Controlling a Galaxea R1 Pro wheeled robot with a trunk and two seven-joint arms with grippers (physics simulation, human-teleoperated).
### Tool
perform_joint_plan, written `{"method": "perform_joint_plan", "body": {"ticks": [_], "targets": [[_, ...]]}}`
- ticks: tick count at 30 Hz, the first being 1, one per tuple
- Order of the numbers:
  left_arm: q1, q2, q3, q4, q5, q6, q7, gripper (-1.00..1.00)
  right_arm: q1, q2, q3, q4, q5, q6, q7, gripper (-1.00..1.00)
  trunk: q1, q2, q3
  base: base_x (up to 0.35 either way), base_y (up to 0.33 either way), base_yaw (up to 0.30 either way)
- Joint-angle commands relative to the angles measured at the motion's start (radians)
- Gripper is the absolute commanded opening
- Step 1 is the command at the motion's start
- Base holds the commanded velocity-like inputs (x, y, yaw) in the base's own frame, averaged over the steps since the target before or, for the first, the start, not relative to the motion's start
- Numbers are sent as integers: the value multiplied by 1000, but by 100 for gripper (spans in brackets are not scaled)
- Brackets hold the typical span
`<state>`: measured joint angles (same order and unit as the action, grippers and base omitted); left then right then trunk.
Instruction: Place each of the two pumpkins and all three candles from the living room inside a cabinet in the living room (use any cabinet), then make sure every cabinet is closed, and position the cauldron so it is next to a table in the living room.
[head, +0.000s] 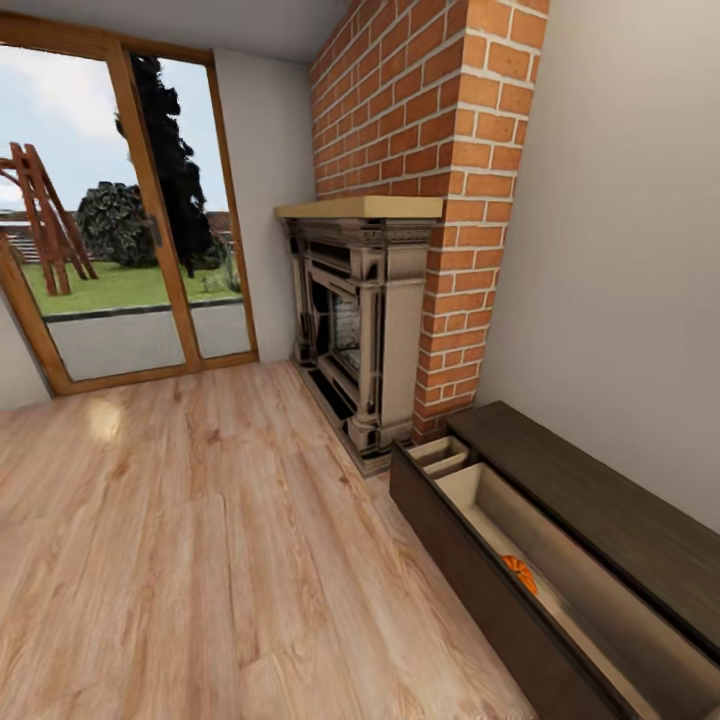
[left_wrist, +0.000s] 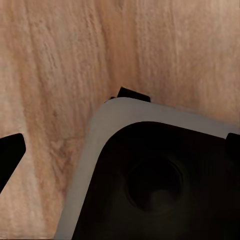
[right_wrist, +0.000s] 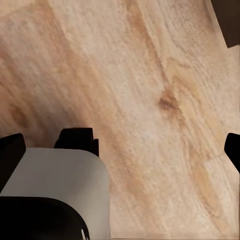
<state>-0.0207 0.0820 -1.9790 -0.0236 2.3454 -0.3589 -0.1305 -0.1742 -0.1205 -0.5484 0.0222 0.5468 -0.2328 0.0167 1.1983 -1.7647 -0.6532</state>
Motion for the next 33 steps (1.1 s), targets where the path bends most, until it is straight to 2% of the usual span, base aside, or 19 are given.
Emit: {"method": "perform_joint_plan", "body": {"ticks": [1,12,33], "targets": [[-1,1,-6,-2,11,-3,-3,100,-1,-1,-8,2,5,-5,2,100,-1,0,-1,-301,-117,287],[-1,1,-6,-2,11,-3,-3,100,-1,-1,-8,2,5,-5,2,100,-1,0,-1,-291,-112,288],[-1,-2,-6,-4,11,1,-5,100,-1,-1,-7,2,7,-6,2,100,-1,0,-1,-15,-5,289]]}}
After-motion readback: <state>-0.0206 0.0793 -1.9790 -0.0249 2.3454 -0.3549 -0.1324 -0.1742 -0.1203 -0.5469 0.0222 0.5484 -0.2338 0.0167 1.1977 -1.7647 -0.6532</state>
